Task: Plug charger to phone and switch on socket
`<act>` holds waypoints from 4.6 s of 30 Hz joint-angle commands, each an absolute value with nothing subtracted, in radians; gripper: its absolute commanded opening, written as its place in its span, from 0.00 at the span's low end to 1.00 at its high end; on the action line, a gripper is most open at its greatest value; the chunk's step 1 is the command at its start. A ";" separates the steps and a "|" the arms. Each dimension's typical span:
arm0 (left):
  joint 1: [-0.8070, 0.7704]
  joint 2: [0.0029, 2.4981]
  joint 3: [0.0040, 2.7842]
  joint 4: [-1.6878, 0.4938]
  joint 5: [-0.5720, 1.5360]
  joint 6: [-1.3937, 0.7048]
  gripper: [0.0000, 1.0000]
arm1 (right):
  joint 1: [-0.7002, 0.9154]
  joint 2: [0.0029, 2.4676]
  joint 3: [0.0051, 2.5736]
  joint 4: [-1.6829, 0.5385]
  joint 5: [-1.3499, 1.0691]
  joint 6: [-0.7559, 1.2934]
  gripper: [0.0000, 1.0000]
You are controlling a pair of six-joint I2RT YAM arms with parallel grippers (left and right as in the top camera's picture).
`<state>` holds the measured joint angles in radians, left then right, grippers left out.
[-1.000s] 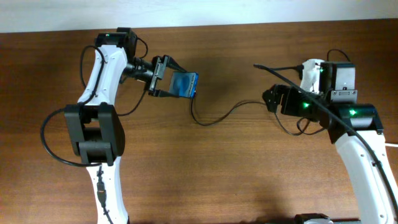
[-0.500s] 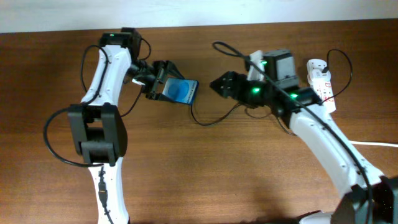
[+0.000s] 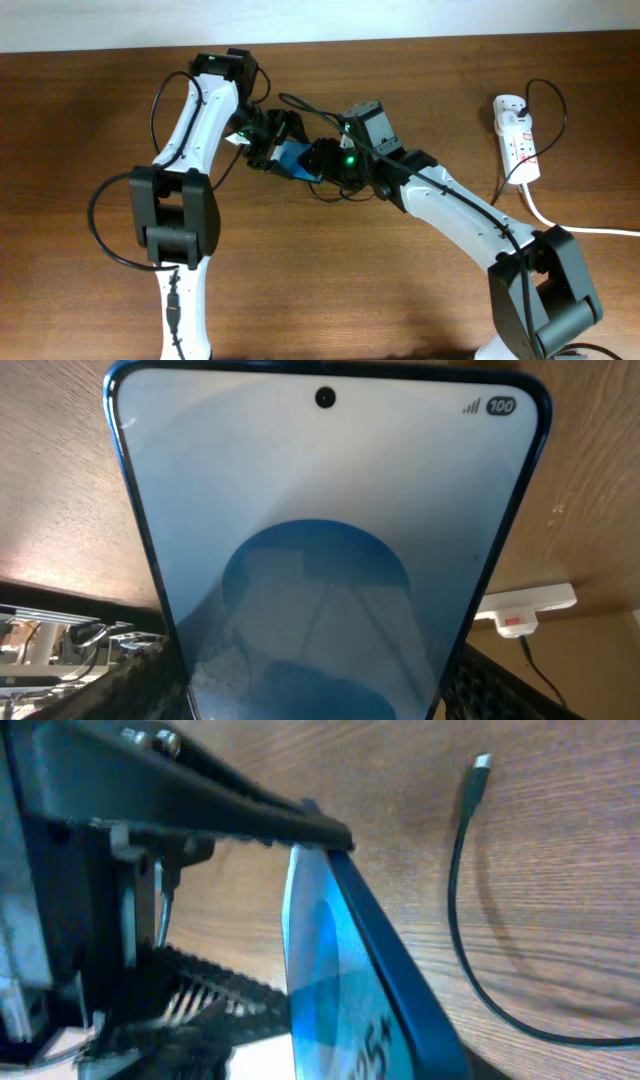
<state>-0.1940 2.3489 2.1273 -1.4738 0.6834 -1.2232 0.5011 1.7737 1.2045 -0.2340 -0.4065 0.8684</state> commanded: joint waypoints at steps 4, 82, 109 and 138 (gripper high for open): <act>-0.226 2.341 2.149 -1.480 0.722 -1.215 0.00 | 0.532 1.793 1.214 -0.220 -0.342 0.873 0.39; -0.097 2.341 2.149 -0.353 1.148 -1.039 0.00 | 0.356 1.745 1.225 0.325 -0.129 1.317 0.51; 0.141 2.341 2.148 -0.914 1.425 -0.476 0.00 | 0.403 2.234 1.513 -0.325 -0.561 0.710 0.36; 0.140 2.341 2.148 -0.915 1.391 -0.476 0.00 | 0.279 2.321 1.510 -0.299 -0.766 0.568 0.04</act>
